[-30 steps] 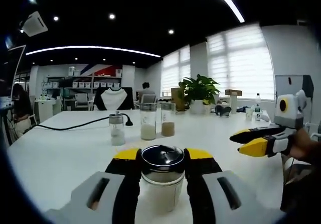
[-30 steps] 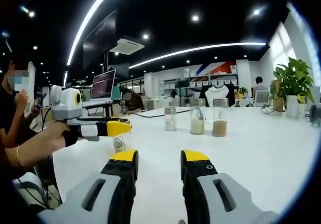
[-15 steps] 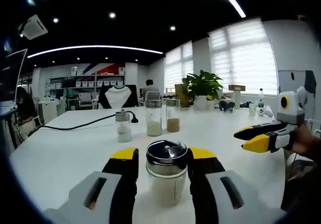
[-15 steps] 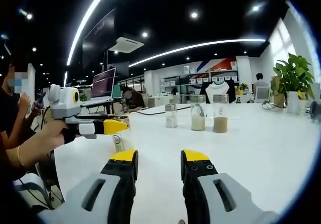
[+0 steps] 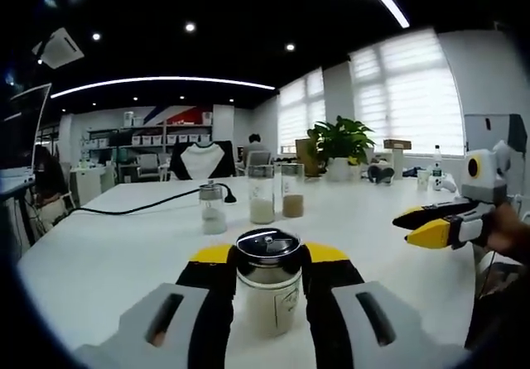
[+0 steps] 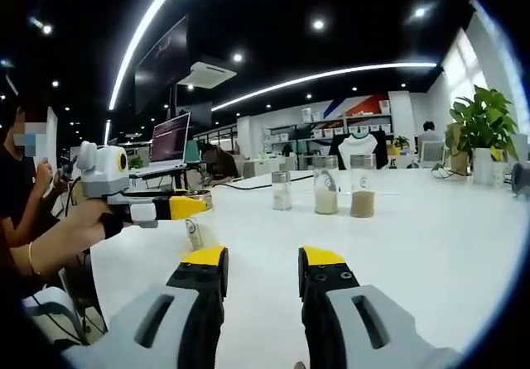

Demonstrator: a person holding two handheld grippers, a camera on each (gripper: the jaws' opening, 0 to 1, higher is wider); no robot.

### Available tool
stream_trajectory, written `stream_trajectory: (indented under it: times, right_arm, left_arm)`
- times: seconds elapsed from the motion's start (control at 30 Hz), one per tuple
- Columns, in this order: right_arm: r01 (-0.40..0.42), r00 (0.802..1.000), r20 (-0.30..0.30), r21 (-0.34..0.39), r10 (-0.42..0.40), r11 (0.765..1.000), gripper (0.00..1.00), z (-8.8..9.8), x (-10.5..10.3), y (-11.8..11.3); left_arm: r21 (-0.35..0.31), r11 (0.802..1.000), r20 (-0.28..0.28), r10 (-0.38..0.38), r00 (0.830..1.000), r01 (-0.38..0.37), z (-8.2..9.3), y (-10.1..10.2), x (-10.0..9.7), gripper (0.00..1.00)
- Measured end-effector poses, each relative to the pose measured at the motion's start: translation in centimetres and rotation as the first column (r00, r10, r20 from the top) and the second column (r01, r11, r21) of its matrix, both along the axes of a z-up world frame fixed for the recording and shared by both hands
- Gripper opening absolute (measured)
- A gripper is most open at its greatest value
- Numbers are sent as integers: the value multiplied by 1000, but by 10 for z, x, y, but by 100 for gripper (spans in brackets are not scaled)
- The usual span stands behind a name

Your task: Rotate the seasoning bottle until the label or dispensing opening points toward the visible target arrow and the bottle remains upright within the marked orientation range

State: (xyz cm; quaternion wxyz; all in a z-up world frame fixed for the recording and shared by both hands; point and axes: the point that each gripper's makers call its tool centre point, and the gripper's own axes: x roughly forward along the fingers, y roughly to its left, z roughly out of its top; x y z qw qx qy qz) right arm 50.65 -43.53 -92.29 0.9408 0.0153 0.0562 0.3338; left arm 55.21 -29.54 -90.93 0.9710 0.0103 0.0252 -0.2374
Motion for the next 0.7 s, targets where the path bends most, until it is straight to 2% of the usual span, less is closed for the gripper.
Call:
stream_trajectory:
  times: [0.2,0.37,0.5,0.7]
  right_arm:
    - [8,1000,-3,4,-8,1000,32,0,0,-4]
    - [13,1000,-2,8,-13,1000,32,1,1,-6]
    - [14,1000,0,10,-14,1000,32,2,1,-7]
    - [10,1000,-1,10,-10,1000,32,3,1,-7]
  left_arm:
    - [15,1000,15,10,1000,-11,1,-1,2,32]
    - [3,1000,24,12,1000,-12,4,0,2,32]
    - [-19,1000,32,20,999,-19,10,7,4,32]
    - [8,999,34,44,998,-44,11,23,8,32]
